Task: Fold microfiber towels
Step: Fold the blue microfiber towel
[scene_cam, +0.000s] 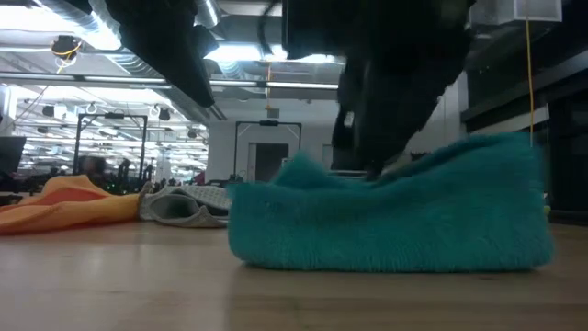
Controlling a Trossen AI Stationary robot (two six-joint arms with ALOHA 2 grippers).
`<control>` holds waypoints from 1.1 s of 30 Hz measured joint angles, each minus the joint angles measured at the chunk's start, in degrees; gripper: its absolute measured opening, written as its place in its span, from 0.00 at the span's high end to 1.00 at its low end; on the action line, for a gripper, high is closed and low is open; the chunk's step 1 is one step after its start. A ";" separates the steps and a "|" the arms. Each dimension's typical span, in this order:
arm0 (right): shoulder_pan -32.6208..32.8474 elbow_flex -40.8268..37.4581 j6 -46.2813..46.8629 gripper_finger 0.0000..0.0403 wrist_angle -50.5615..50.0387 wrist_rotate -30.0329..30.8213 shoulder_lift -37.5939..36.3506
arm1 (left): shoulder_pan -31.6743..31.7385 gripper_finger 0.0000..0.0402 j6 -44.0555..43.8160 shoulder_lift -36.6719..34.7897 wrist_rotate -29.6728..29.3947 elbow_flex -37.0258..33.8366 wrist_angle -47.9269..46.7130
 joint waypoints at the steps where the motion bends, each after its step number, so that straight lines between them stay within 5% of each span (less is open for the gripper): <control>1: 0.57 0.00 -0.28 0.97 1.54 -1.93 0.00 | -0.02 0.97 0.02 0.00 0.00 0.00 0.00; 14: 6.36 0.00 1.82 0.96 4.79 -5.43 0.00 | -0.02 0.97 0.00 0.00 0.02 0.00 0.00; 21: 10.28 0.02 7.05 0.99 -1.06 -12.83 -0.02 | 0.00 0.97 0.02 0.00 0.02 0.00 0.00; 33: 21.07 0.01 23.88 0.96 -11.77 14.20 -0.11 | 0.00 0.97 -0.35 0.00 7.57 0.00 6.65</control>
